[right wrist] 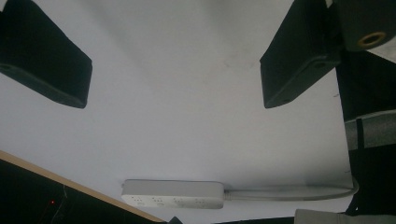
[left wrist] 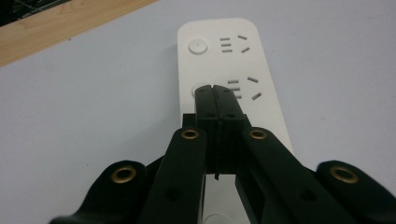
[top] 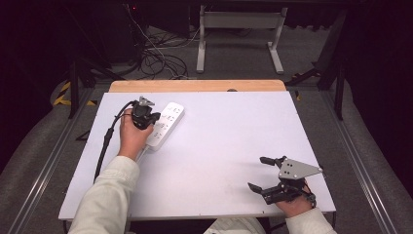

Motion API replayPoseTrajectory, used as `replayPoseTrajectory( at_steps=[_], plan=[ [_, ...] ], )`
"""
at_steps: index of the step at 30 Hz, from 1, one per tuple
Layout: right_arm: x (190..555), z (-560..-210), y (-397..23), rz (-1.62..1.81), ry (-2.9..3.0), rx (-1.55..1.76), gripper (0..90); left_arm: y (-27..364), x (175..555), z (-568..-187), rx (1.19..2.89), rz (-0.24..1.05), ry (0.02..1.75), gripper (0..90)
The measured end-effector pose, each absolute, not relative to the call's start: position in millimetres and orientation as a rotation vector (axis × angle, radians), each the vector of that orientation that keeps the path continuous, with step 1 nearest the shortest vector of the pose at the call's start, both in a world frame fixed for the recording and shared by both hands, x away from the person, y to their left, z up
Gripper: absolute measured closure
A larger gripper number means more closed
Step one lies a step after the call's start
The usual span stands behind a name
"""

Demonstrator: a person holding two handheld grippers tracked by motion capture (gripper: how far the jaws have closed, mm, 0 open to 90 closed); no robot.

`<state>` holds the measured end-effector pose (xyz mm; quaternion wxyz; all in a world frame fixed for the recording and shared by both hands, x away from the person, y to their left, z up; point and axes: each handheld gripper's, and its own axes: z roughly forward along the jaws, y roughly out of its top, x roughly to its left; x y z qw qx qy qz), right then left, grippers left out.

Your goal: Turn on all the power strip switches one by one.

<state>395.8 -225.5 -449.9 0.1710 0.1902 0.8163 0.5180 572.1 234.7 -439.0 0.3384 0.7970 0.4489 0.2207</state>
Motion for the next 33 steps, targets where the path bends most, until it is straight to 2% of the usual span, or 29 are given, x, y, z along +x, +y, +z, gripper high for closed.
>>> replayPoseTrajectory(
  at_steps=[8,33],
  plan=[
    [394.7,-451.5,-225.1,1.458,2.323,0.545,9.6,239.6,584.9,-430.6,2.066,0.559,1.174,90.0],
    [383.7,-454.3,-233.1,1.415,2.308,0.602,9.5,227.5,604.9,-456.2,2.078,0.518,1.168,90.0]
  ],
)
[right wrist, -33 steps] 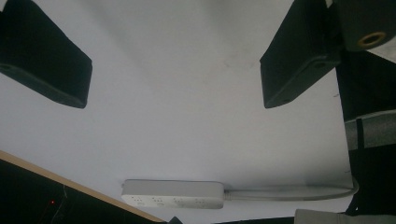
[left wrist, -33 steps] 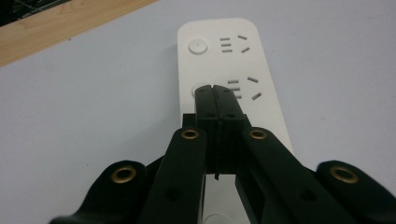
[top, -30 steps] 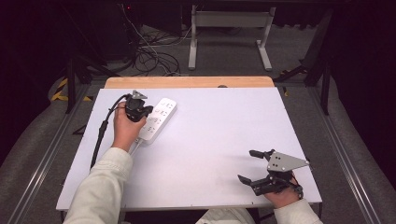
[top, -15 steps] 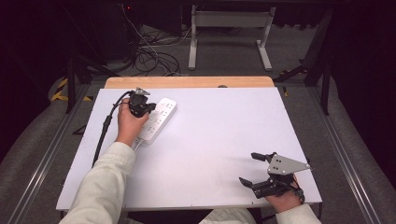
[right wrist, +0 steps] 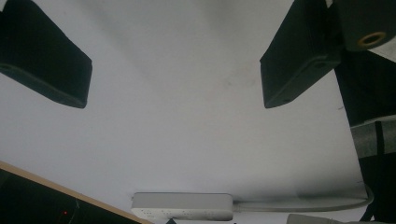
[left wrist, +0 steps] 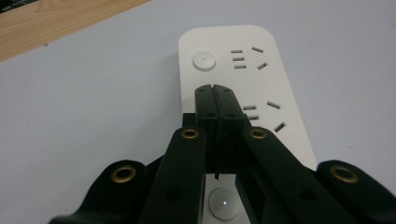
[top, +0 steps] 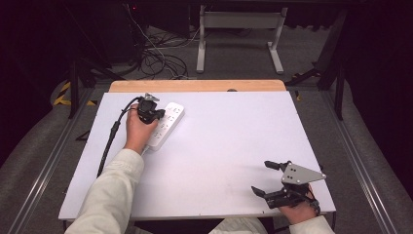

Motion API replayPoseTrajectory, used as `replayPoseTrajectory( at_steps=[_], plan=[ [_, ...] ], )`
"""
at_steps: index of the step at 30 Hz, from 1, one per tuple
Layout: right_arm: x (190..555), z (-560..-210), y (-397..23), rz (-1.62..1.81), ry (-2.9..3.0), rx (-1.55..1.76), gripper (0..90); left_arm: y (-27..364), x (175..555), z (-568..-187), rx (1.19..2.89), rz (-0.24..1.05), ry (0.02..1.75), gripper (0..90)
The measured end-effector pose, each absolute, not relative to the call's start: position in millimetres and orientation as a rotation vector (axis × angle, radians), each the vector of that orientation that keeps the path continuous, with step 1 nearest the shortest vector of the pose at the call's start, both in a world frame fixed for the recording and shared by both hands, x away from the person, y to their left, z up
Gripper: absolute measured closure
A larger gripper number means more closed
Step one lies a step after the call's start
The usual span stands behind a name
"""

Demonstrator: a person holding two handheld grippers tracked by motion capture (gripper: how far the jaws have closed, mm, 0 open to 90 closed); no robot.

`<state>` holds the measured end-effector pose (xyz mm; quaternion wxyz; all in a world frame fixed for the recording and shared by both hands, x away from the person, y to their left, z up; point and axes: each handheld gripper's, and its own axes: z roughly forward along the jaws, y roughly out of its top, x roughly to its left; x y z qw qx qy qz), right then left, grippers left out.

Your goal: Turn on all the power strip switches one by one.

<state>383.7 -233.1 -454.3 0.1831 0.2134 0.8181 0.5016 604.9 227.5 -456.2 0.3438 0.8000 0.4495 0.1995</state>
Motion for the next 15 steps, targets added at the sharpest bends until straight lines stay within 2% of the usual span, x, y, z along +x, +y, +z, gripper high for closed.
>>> replayPoseTrajectory(
  at_steps=[15],
  plan=[
    [383.5,-454.1,-234.9,1.421,2.304,0.602,9.5,225.2,604.9,-459.0,2.062,0.541,1.173,90.0]
  ],
)
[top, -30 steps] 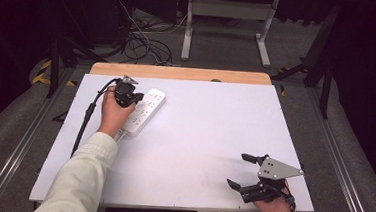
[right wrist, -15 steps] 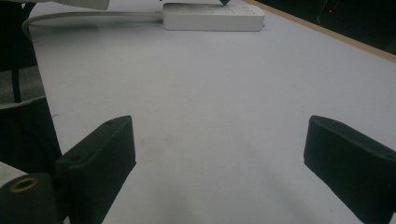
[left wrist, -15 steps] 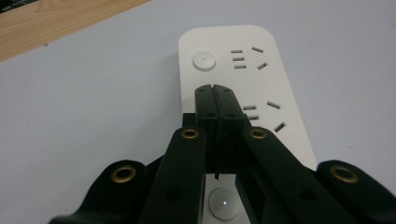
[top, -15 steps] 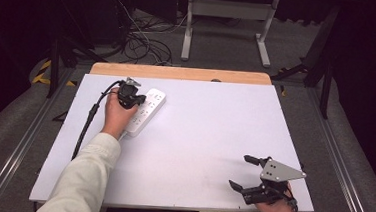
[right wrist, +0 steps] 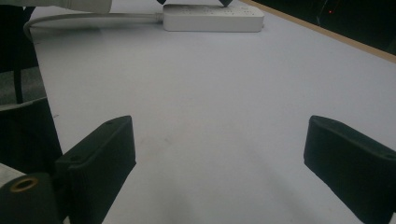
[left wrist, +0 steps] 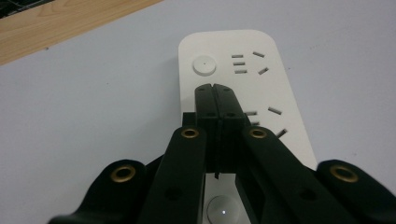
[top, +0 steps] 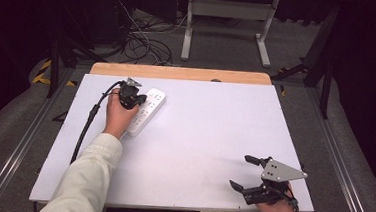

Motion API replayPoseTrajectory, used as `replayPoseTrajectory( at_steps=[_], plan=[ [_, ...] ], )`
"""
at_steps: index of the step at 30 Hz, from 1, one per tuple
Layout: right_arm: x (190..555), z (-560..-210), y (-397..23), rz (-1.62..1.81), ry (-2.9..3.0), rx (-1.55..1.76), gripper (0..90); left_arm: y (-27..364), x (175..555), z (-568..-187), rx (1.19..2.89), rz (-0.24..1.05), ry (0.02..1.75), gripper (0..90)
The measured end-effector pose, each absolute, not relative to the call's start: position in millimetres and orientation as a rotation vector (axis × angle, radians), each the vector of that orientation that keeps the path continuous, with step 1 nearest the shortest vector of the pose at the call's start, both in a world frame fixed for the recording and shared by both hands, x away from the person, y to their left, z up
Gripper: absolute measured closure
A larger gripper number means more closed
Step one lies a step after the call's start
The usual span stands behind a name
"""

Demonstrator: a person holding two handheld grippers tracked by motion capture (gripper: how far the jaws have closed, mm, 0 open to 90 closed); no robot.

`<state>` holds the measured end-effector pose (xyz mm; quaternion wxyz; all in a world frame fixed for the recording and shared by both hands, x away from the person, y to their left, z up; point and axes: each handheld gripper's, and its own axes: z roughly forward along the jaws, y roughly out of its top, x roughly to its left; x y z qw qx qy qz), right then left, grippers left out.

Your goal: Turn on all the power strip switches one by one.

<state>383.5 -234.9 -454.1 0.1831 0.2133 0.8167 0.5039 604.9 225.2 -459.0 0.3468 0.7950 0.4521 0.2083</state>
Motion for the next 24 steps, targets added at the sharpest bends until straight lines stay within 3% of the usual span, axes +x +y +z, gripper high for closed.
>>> replayPoseTrajectory(
  at_steps=[24],
  plan=[
    [382.9,-454.2,-235.8,1.429,2.304,0.608,9.5,223.0,603.1,-461.7,2.054,0.552,1.201,90.0]
  ],
)
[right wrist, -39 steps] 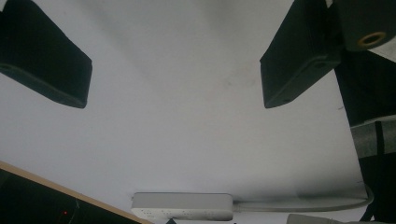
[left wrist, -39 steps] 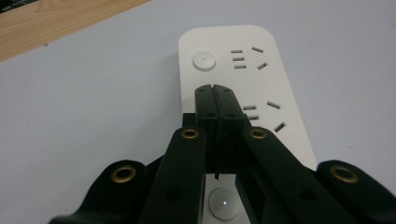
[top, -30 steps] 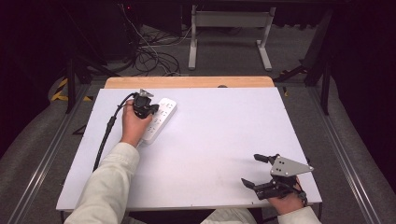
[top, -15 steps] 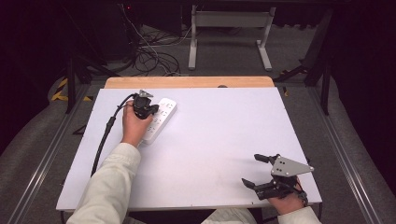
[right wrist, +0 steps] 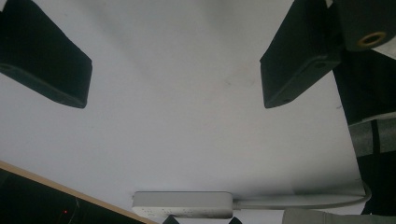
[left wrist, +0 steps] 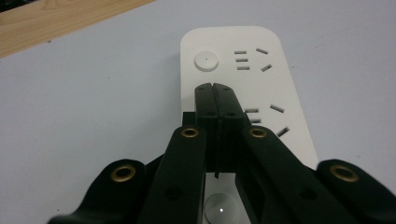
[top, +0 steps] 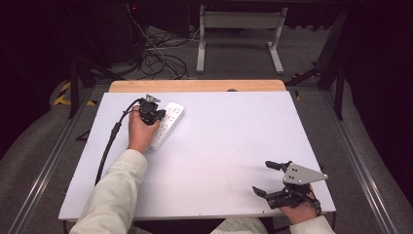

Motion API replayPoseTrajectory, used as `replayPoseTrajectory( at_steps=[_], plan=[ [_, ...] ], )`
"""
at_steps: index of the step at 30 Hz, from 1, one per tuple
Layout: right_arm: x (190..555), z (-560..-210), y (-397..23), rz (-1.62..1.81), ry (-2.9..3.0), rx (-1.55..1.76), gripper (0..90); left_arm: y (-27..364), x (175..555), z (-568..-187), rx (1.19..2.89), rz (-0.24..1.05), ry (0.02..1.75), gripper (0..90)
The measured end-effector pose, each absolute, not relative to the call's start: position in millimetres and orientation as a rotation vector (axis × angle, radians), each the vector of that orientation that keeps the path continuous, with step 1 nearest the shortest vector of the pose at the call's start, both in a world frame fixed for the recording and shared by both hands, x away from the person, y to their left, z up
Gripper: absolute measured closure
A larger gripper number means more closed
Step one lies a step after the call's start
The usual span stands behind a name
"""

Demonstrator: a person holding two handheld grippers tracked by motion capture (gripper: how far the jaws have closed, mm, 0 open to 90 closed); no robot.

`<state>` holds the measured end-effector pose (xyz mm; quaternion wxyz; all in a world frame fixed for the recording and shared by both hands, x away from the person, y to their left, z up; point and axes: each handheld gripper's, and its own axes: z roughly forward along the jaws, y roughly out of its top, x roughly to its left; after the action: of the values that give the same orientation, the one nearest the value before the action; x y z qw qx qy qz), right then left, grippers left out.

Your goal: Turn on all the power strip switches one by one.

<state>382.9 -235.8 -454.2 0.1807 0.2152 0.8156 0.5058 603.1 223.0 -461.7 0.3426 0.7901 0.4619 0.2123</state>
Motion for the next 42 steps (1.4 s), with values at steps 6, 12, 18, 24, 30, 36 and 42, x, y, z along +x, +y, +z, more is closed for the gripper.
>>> replayPoseTrajectory(
  at_steps=[6,12,18,24,30,36,42],
  plan=[
    [382.9,-454.2,-235.7,1.427,2.305,0.606,9.5,222.6,602.8,-462.5,2.047,0.545,1.217,90.0],
    [383.2,-454.3,-236.2,1.428,2.303,0.610,9.5,224.8,604.1,-456.9,2.053,0.504,1.245,90.0],
    [384.4,-454.3,-235.2,1.428,2.305,0.609,9.5,225.8,605.5,-452.3,2.015,0.516,1.235,90.0],
    [387.2,-455.6,-235.9,1.434,2.308,0.618,9.5,222.2,612.9,-441.8,2.010,0.544,1.195,90.0],
    [388.4,-456.1,-237.1,1.438,2.307,0.625,9.5,216.8,623.4,-440.8,2.009,0.557,1.194,90.0],
    [389.3,-456.8,-237.8,1.444,2.310,0.633,9.4,216.3,631.2,-451.0,1.996,0.540,1.215,90.0],
    [389.5,-456.9,-238.5,1.446,2.308,0.635,9.4,210.9,635.1,-457.9,2.001,0.533,1.214,89.9]
  ],
)
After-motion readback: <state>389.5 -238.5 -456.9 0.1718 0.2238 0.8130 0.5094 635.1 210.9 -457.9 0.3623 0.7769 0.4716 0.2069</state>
